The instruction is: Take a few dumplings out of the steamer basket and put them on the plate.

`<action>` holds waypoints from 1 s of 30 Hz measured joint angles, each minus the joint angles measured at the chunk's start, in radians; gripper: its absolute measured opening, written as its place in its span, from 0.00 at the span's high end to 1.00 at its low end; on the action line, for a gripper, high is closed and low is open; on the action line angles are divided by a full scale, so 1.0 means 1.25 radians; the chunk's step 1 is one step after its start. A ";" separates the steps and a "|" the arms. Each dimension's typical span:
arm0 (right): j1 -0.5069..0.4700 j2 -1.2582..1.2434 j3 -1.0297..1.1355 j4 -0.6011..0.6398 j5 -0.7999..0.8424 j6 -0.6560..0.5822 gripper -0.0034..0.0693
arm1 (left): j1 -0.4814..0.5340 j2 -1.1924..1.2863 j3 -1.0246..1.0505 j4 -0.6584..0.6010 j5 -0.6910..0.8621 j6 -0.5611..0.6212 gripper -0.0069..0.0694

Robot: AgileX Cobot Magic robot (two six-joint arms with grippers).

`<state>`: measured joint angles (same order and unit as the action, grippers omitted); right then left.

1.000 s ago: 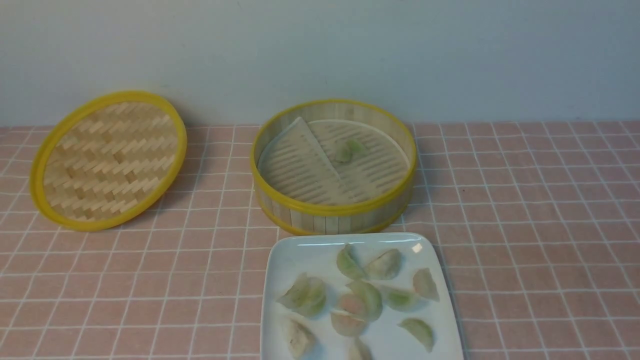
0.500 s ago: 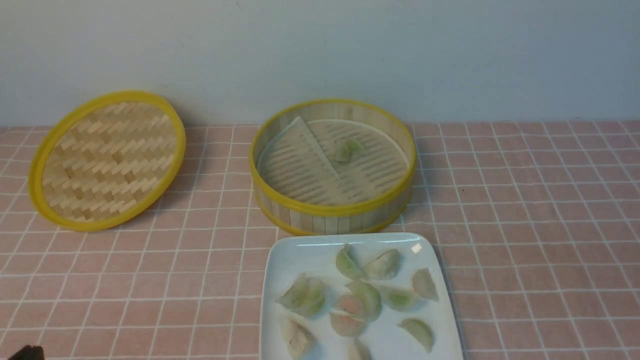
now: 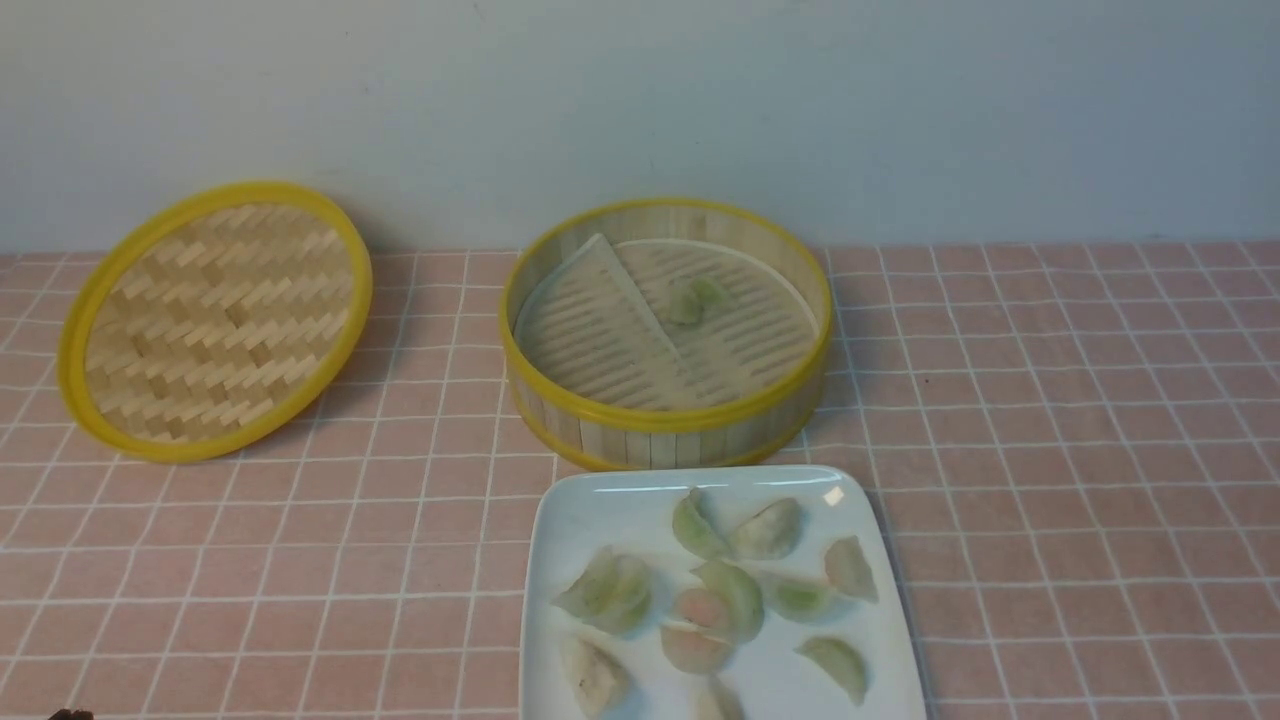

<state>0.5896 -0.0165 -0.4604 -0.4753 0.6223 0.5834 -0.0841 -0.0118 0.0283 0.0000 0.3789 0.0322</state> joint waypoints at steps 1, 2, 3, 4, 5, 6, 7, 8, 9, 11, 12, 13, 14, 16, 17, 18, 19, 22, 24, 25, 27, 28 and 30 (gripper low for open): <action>0.000 0.000 0.000 0.000 0.000 0.000 0.97 | 0.000 0.000 0.000 0.000 0.000 0.000 0.92; 0.000 0.000 0.000 0.000 0.000 0.000 0.97 | 0.000 0.000 0.000 0.000 0.000 0.000 0.92; 0.000 0.000 0.000 0.000 0.000 0.000 0.97 | 0.000 0.000 0.000 0.000 0.000 0.000 0.92; 0.000 0.000 0.000 0.000 0.000 0.000 0.97 | 0.000 0.000 0.000 0.000 0.000 0.000 0.92; 0.000 0.000 0.000 0.000 0.000 0.000 0.97 | 0.000 0.000 0.000 0.000 0.000 0.000 0.92; 0.000 0.000 0.000 0.000 0.000 0.000 0.97 | 0.000 0.000 0.000 0.000 0.000 0.000 0.92; 0.000 0.000 0.000 0.000 0.000 0.000 0.97 | 0.000 0.000 0.000 0.000 0.000 0.000 0.92; 0.000 0.000 0.000 0.000 0.000 0.000 0.97 | 0.000 0.000 0.000 0.000 0.000 0.000 0.92; 0.000 0.000 0.000 0.000 0.000 0.000 0.97 | 0.000 0.000 0.000 0.000 0.000 0.000 0.92; 0.000 0.000 0.000 0.000 0.000 0.000 0.97 | 0.000 0.000 0.000 0.000 0.000 0.000 0.92; 0.000 0.000 0.000 0.000 0.000 0.000 0.97 | 0.000 0.000 0.000 0.000 0.000 0.000 0.92; 0.000 0.000 0.000 -0.001 0.000 0.000 0.97 | 0.000 0.000 0.000 0.000 0.000 0.000 0.92; 0.000 0.000 0.000 -0.001 0.000 0.000 0.97 | 0.000 0.000 0.000 0.000 0.000 0.000 0.92; 0.000 0.000 0.000 0.005 0.000 -0.004 0.97 | 0.000 0.000 0.000 0.000 0.000 0.000 0.92; 0.000 0.000 0.000 0.011 -0.001 -0.008 0.97 | 0.000 0.000 0.000 0.000 0.000 0.000 0.92; 0.000 0.000 0.000 0.045 -0.008 -0.029 0.97 | 0.000 0.000 0.000 0.000 0.000 0.000 0.92; 0.000 0.000 0.000 0.045 -0.008 -0.029 0.97 | 0.000 0.000 0.000 0.000 0.000 0.000 0.92; 0.000 0.000 0.000 0.169 -0.028 -0.138 0.97 | 0.000 0.000 0.000 0.000 0.000 0.000 0.92; 0.000 0.000 0.000 0.260 -0.050 -0.235 0.97 | 0.000 0.000 0.000 0.000 0.000 0.000 0.92; 0.000 0.000 0.000 0.294 -0.058 -0.272 0.97 | 0.000 0.000 0.000 0.000 0.000 0.000 0.92; 0.000 0.000 0.000 0.348 -0.069 -0.335 0.97 | 0.000 0.000 0.000 0.000 0.000 0.000 0.92; 0.000 0.000 0.000 0.353 -0.071 -0.343 0.97 | 0.000 0.000 0.000 0.000 0.000 0.000 0.92; -0.005 0.000 0.002 0.366 -0.072 -0.370 0.97 | 0.000 0.000 0.000 0.000 0.001 0.000 0.92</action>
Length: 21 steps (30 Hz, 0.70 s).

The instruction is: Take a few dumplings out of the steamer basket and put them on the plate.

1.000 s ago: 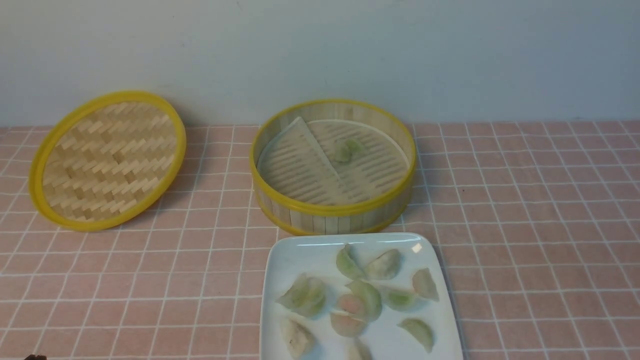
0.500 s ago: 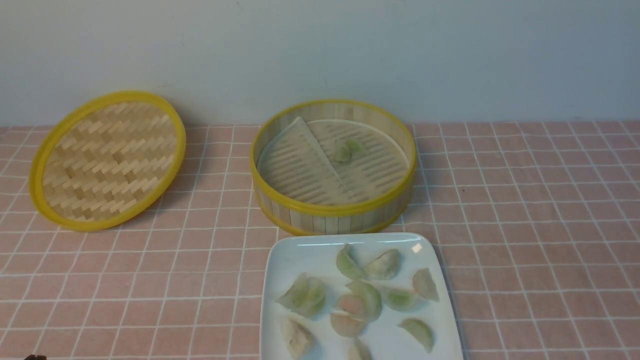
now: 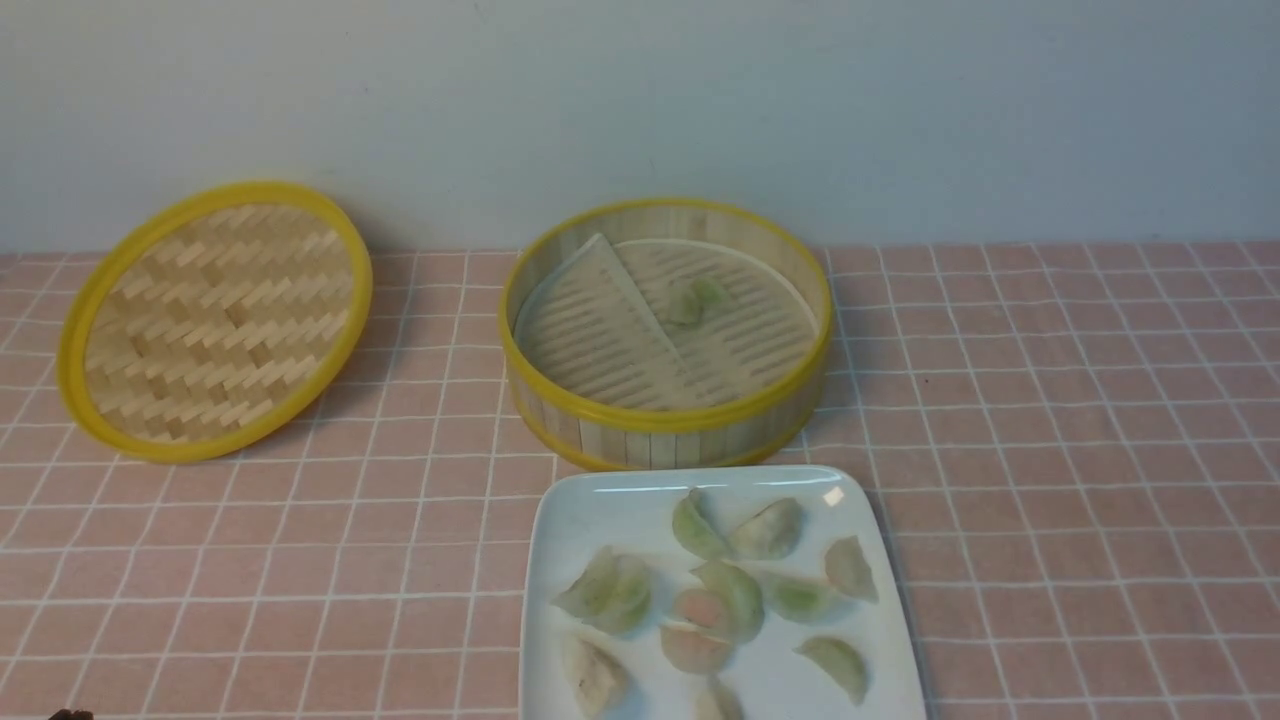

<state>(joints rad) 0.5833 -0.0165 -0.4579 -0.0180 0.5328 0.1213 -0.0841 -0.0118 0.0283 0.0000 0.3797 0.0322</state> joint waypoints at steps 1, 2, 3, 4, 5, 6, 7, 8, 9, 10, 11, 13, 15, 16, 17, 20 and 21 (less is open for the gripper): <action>-0.018 0.000 0.004 0.000 -0.001 -0.006 0.97 | 0.000 0.000 0.000 0.000 0.000 0.000 0.92; -0.049 -0.001 0.010 0.000 -0.005 -0.013 0.97 | 0.000 0.000 0.000 0.000 0.000 0.000 0.92; -0.081 -0.001 0.017 0.000 -0.007 -0.016 0.97 | 0.000 0.000 0.000 0.000 0.000 0.000 0.92; -0.114 -0.001 0.030 -0.001 -0.008 -0.020 0.97 | 0.000 0.000 0.000 0.000 0.000 0.000 0.92; -0.158 -0.001 0.043 -0.005 -0.009 -0.021 0.97 | 0.000 0.000 0.000 0.000 0.000 0.000 0.92; -0.199 -0.001 0.069 -0.007 -0.011 -0.023 0.97 | 0.000 0.000 0.000 0.000 0.000 0.000 0.92; -0.238 -0.001 0.088 -0.013 -0.011 -0.024 0.97 | 0.000 0.000 0.000 0.000 0.000 0.000 0.92; -0.274 -0.001 0.111 -0.018 -0.011 -0.024 0.97 | 0.000 0.000 0.000 0.000 0.000 0.000 0.92; -0.300 -0.001 0.141 -0.023 -0.011 -0.026 0.97 | 0.000 0.000 0.000 0.000 0.000 0.000 0.92; -0.329 -0.001 0.173 -0.025 -0.012 -0.026 0.97 | 0.000 0.000 0.000 0.000 0.000 0.000 0.92; -0.355 -0.001 0.209 -0.025 -0.013 -0.026 0.97 | 0.000 0.000 0.000 0.000 0.000 0.000 0.92; -0.394 -0.001 0.281 -0.025 -0.026 -0.026 0.97 | 0.000 0.000 0.000 0.000 0.000 0.000 0.92; -0.415 -0.001 0.337 -0.025 -0.044 -0.026 0.97 | 0.000 0.000 0.000 0.000 0.000 0.000 0.92; -0.423 -0.001 0.367 -0.025 -0.052 -0.026 0.97 | 0.000 0.000 0.000 0.000 0.000 0.000 0.92; -0.428 0.000 0.376 -0.026 -0.070 -0.026 0.97 | 0.000 0.000 0.000 0.000 0.001 0.000 0.92; -0.432 0.000 0.381 -0.026 -0.111 -0.026 0.97 | 0.000 0.000 0.000 0.000 0.001 0.000 0.92; -0.433 0.000 0.382 -0.026 -0.116 -0.026 0.97 | 0.000 0.000 0.000 0.000 0.001 0.000 0.92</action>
